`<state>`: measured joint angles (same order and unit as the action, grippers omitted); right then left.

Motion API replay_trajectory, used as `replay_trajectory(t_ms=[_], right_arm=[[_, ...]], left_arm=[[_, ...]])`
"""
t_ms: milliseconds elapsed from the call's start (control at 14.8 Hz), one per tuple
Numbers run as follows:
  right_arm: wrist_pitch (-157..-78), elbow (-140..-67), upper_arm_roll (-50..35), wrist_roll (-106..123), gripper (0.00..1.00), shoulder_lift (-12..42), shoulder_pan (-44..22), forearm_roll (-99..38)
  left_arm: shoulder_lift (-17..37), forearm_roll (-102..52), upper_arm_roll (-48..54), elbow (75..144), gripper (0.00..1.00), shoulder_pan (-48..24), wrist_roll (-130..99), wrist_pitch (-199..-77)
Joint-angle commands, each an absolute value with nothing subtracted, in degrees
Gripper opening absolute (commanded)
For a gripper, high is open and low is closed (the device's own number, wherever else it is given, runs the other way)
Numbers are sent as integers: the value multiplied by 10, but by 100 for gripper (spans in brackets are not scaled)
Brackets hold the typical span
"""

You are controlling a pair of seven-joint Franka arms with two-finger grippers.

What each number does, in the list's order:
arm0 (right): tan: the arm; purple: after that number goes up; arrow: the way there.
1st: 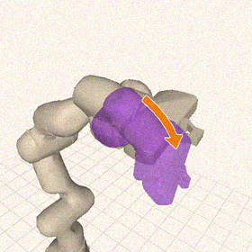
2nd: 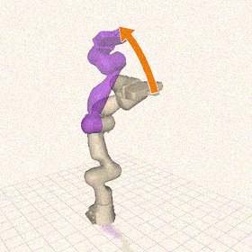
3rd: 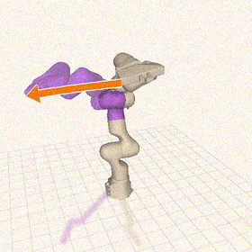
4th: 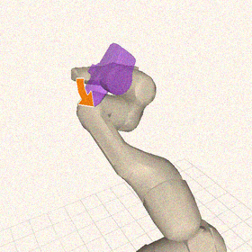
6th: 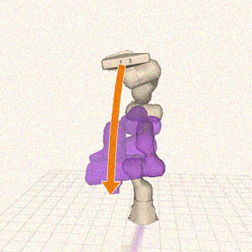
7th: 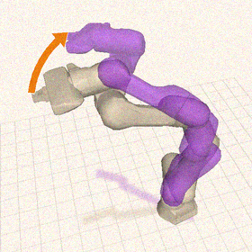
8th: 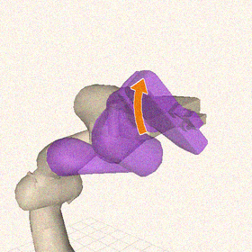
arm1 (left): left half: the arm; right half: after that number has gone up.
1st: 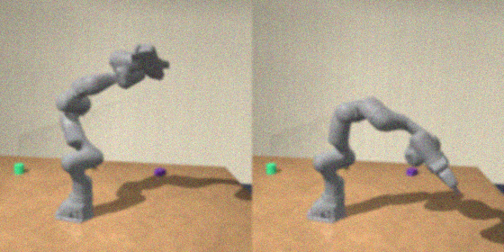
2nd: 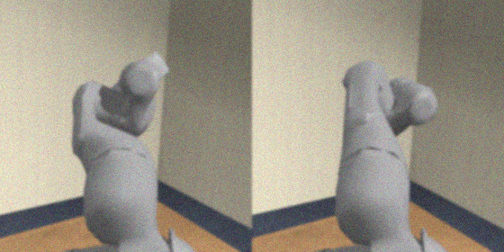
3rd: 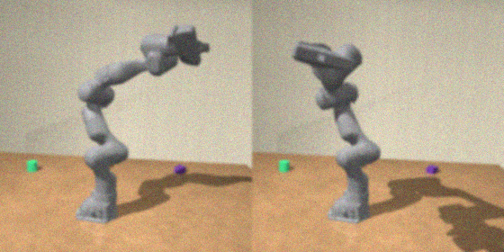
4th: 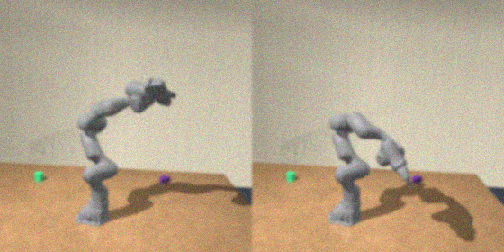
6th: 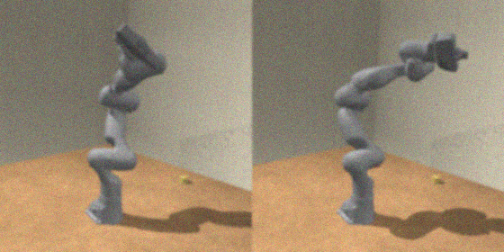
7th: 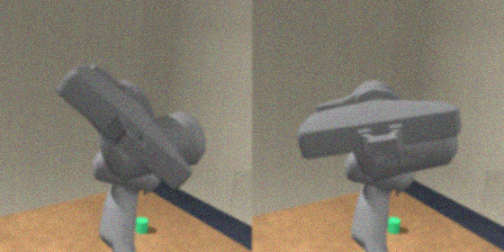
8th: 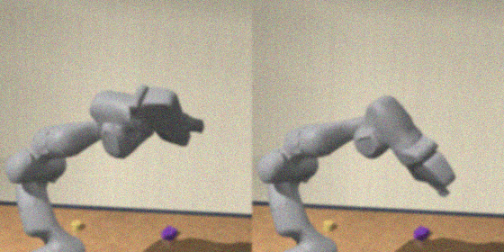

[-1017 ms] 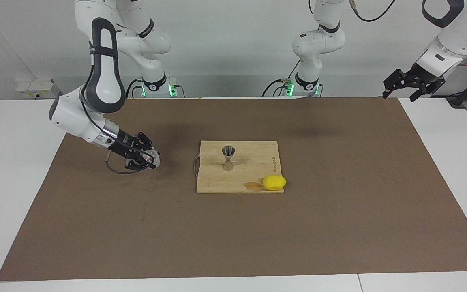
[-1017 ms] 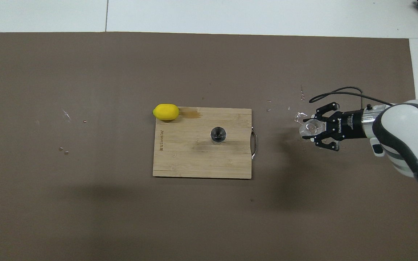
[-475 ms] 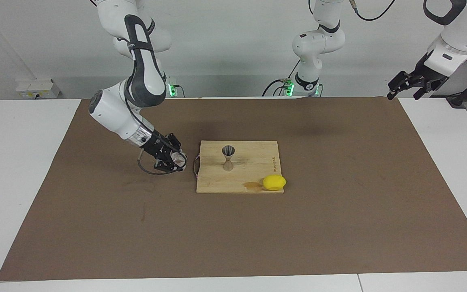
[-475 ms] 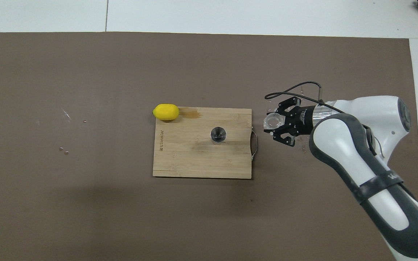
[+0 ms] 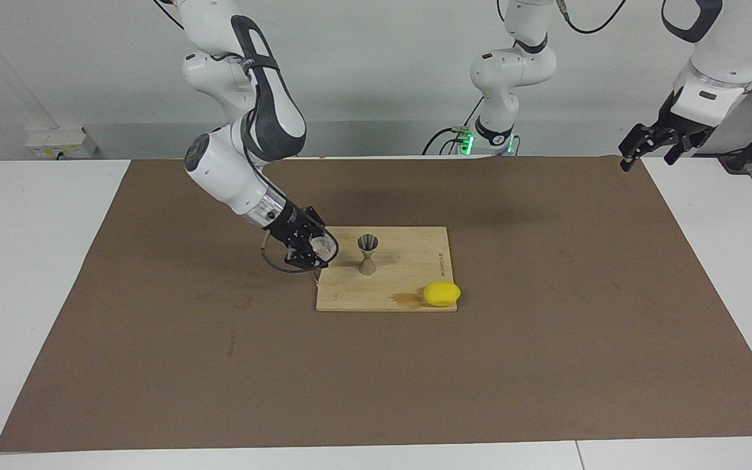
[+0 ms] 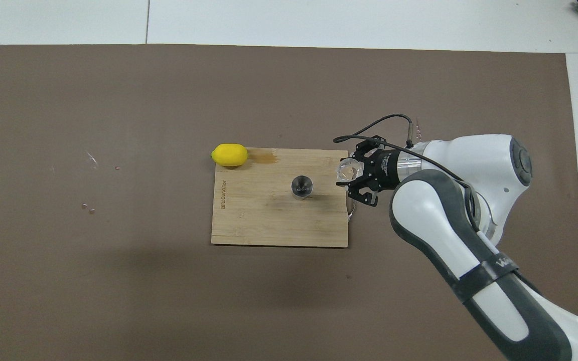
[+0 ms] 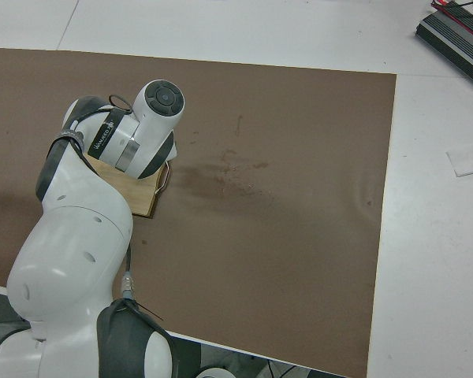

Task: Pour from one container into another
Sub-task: 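Carry the glass cup with the right gripper over the metal cup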

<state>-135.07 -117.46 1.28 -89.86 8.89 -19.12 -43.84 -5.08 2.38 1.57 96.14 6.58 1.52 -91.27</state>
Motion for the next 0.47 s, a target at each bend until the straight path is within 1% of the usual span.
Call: replay_trajectory(t_ms=[0,203,407], right_arm=[[-1354,-1154,13,-939,0,97,-202,-396],[-1353,-1154,16,-947,0,96,-213,-394],[-1354,-1146,15,-988,0,96,-227,-353]], left_arm=[[-41,36,-6,965,100,32,2,-926],[-36,36,-14,961,100,21,1,-927],[-17,31,-15,933,100,28,0,-926]])
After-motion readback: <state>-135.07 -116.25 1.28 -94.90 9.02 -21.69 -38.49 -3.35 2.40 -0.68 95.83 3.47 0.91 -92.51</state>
